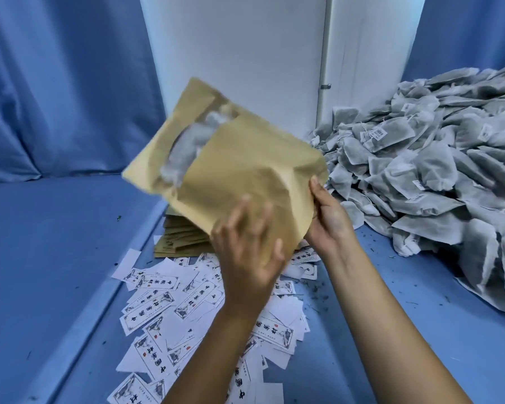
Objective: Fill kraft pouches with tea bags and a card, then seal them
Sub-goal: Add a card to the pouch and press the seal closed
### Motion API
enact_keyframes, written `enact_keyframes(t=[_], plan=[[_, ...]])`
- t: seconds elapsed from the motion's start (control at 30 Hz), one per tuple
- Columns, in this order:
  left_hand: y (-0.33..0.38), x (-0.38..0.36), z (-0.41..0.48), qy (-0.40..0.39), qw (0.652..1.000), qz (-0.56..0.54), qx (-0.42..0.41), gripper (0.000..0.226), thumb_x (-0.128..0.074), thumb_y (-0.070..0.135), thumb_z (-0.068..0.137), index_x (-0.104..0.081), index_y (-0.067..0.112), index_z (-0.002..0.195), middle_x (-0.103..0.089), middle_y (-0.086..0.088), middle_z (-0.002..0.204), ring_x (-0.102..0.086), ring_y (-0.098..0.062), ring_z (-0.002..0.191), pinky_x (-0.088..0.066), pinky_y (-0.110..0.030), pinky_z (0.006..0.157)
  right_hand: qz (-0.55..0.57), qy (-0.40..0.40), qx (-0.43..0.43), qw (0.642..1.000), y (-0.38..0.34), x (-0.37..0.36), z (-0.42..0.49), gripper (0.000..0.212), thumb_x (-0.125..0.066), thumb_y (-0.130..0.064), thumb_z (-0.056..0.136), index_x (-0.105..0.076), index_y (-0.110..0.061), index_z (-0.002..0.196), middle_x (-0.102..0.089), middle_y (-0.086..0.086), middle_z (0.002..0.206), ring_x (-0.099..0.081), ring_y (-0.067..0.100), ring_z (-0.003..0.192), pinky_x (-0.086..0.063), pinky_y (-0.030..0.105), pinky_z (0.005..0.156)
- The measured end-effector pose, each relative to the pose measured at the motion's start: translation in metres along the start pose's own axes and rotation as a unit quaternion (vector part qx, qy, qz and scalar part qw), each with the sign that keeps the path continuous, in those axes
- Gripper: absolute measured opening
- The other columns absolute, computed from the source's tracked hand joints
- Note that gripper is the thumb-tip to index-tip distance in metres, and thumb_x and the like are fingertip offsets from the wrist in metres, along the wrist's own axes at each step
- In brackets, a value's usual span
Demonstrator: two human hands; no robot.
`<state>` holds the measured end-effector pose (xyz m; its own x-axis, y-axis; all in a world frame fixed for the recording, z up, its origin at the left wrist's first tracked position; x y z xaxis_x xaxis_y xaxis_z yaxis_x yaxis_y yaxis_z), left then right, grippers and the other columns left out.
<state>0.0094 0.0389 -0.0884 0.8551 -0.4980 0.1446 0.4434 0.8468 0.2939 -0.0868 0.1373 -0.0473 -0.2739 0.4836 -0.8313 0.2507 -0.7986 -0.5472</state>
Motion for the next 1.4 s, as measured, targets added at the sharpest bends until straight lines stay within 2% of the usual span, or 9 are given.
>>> enact_keyframes(t=[0.1, 0.17, 0.23, 0.27, 0.47, 0.83, 1.0, 1.2, 1.4], plan=[[-0.021, -0.003, -0.005, 0.003, 0.915, -0.081, 0.395, 0.078, -0.063, 0.041, 0.084, -0.022, 0.02, 0.147, -0.015, 0.003, 0.151, -0.024, -0.022, 0.139, -0.034, -0.036, 0.107, 0.074, 0.068, 0.001, 0.995, 0.006, 0.015, 0.011, 0.024, -0.046, -0.014, 0.098, -0.056, -0.007, 0.119, -0.065, 0.01, 0.109, -0.062, 0.019, 0.104, -0.044, 0.039, 0.103], [-0.039, -0.007, -0.014, -0.027, 0.758, -0.223, 0.613, 0.08, -0.07, 0.037, 0.081, -0.025, 0.016, 0.145, -0.027, -0.01, 0.152, -0.037, -0.03, 0.135, -0.039, -0.048, 0.105, 0.071, 0.128, -0.003, 0.989, 0.018, 0.035, 0.009, 0.013, -0.047, -0.009, 0.097, -0.059, -0.007, 0.102, -0.071, 0.004, 0.087, -0.069, 0.011, 0.078, -0.055, 0.026, 0.084], [-0.047, -0.012, -0.018, -0.032, 0.578, -0.411, 0.704, 0.059, -0.074, 0.022, 0.075, -0.048, 0.004, 0.125, -0.057, -0.02, 0.127, -0.06, -0.035, 0.11, -0.05, -0.046, 0.093, 0.061, 0.174, -0.006, 0.983, 0.029, 0.057, 0.004, 0.009, -0.049, -0.005, 0.096, -0.058, -0.007, 0.094, -0.071, 0.005, 0.08, -0.069, 0.011, 0.069, -0.057, 0.023, 0.067], [-0.051, -0.011, -0.02, -0.033, 0.545, -0.437, 0.714, 0.049, -0.074, 0.017, 0.073, -0.054, 0.002, 0.115, -0.064, -0.02, 0.115, -0.065, -0.033, 0.1, -0.053, -0.042, 0.085, 0.033, 0.184, -0.003, 0.982, 0.032, 0.066, 0.001, 0.007, -0.052, -0.004, 0.095, -0.059, -0.006, 0.094, -0.07, 0.007, 0.085, -0.069, 0.014, 0.072, -0.059, 0.024, 0.065], [-0.068, 0.0, -0.024, -0.037, 0.611, -0.336, 0.716, 0.024, -0.072, 0.005, 0.079, -0.056, 0.003, 0.098, -0.07, -0.016, 0.098, -0.069, -0.026, 0.085, -0.055, -0.021, 0.054, -0.25, 0.162, 0.078, 0.951, 0.012, 0.077, -0.002, 0.013, -0.065, -0.007, 0.087, -0.062, -0.002, 0.075, -0.066, 0.007, 0.064, -0.061, 0.012, 0.052, -0.053, 0.016, 0.054], [-0.067, -0.006, -0.029, -0.089, 0.706, -0.299, 0.636, 0.011, -0.07, 0.008, 0.083, -0.067, 0.014, 0.092, -0.075, 0.002, 0.083, -0.071, -0.015, 0.082, -0.056, -0.026, 0.069, -0.324, 0.168, 0.08, 0.927, 0.023, 0.07, -0.009, 0.022, -0.07, -0.011, 0.083, -0.062, -0.009, 0.062, -0.061, 0.005, 0.059, -0.055, 0.015, 0.054, -0.046, 0.021, 0.057], [-0.069, -0.007, -0.03, -0.088, 0.689, -0.331, 0.638, 0.017, -0.072, 0.007, 0.08, -0.066, 0.011, 0.096, -0.075, -0.002, 0.09, -0.07, -0.022, 0.092, -0.056, -0.033, 0.079, -0.388, 0.201, 0.121, 0.891, 0.031, 0.069, -0.014, 0.018, -0.071, -0.012, 0.082, -0.066, 0.0, 0.07, -0.065, 0.01, 0.065, -0.057, 0.017, 0.058, -0.044, 0.024, 0.055], [-0.064, -0.009, -0.032, -0.13, 0.723, -0.277, 0.619, 0.021, -0.074, 0.012, 0.079, -0.068, 0.011, 0.099, -0.075, -0.001, 0.091, -0.07, -0.02, 0.09, -0.054, -0.04, 0.089, -0.329, 0.174, 0.074, 0.925, 0.039, 0.066, -0.014, 0.01, -0.074, -0.016, 0.08, -0.068, -0.007, 0.08, -0.074, 0.005, 0.082, -0.068, 0.018, 0.075, -0.053, 0.026, 0.069], [-0.068, -0.008, -0.03, -0.103, 0.625, -0.368, 0.681, 0.027, -0.072, 0.001, 0.077, -0.058, 0.001, 0.101, -0.075, -0.005, 0.081, -0.072, -0.016, 0.073, -0.057, -0.023, 0.06, -0.292, 0.208, 0.092, 0.929, 0.036, 0.072, -0.017, 0.04, -0.072, -0.006, 0.08, -0.061, -0.022, 0.044, -0.068, -0.003, 0.064, -0.064, 0.018, 0.069, -0.05, 0.029, 0.072]])
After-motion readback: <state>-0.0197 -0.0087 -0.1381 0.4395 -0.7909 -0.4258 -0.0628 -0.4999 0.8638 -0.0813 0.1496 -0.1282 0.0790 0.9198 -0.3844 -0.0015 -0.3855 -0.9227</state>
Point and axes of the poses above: each hand's wrist, its own z-axis towards the middle knuckle, its own x-axis out of the back of the hand, y = z × x, the point moved 2 cm from there along z, towards the middle knuckle
